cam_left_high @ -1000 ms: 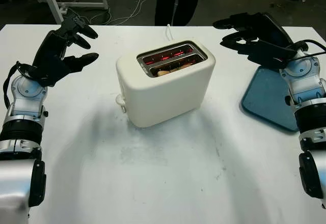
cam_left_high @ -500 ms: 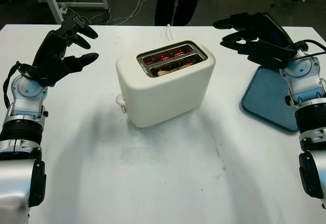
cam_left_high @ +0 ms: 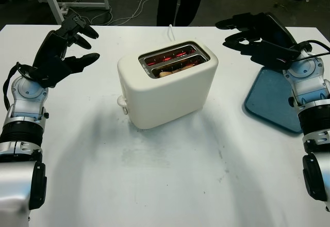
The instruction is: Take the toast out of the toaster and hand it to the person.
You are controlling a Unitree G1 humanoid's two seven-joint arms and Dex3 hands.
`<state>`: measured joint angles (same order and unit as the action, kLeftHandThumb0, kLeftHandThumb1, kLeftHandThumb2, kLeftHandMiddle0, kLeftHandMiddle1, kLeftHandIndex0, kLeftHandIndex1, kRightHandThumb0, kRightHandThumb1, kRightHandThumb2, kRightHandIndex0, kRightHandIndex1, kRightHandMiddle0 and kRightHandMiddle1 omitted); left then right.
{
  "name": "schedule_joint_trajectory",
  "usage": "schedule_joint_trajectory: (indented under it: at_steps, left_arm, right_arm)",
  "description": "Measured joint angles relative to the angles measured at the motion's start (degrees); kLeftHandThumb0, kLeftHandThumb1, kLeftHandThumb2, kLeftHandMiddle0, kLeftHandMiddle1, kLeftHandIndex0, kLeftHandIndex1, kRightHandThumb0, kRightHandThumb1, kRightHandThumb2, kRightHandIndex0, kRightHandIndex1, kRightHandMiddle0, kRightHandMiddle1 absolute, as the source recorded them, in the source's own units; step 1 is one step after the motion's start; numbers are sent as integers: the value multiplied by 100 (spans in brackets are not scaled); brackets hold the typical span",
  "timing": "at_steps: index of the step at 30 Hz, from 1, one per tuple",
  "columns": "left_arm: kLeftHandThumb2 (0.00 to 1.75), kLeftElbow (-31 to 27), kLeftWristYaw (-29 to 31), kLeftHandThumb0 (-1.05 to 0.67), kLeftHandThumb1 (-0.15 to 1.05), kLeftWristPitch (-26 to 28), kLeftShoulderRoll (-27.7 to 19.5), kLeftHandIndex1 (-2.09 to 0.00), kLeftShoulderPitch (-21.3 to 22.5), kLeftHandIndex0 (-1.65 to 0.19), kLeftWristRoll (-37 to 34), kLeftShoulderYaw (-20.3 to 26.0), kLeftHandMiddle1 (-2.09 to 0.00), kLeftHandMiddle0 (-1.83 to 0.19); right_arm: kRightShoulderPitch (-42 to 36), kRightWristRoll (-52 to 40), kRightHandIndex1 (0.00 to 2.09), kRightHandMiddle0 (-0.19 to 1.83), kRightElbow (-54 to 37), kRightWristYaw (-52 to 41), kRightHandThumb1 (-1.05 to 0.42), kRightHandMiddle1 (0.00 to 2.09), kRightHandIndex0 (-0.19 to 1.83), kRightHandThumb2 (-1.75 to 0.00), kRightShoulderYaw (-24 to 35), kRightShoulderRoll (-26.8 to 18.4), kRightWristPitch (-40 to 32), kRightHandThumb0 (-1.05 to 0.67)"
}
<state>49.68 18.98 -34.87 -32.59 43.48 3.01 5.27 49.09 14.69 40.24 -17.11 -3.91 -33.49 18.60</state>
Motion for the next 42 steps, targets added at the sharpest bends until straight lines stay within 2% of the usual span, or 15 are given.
schedule_joint_trajectory:
  at_steps: [5, 32, 42]
  left_arm:
    - [29, 1, -11, -105, 92, -15, 0, -150, 0, -8, 12, -6, -164, -5]
    - [22, 1, 103, -105, 92, 7, 2, -146, 0, -14, -76, 13, -161, -8]
    - [25, 0, 94, -105, 92, 10, 2, -147, 0, -12, -68, 15, -162, -7]
  right_arm:
    - [0, 0, 0, 77, -1, 0, -92, 0, 93, -24, 0, 0, 0, -40]
    - [0, -18, 1, 77, -2, -1, -92, 0, 94, -25, 0, 0, 0, -40]
    - [0, -18, 0, 76, -2, -1, -92, 0, 93, -25, 0, 0, 0, -39]
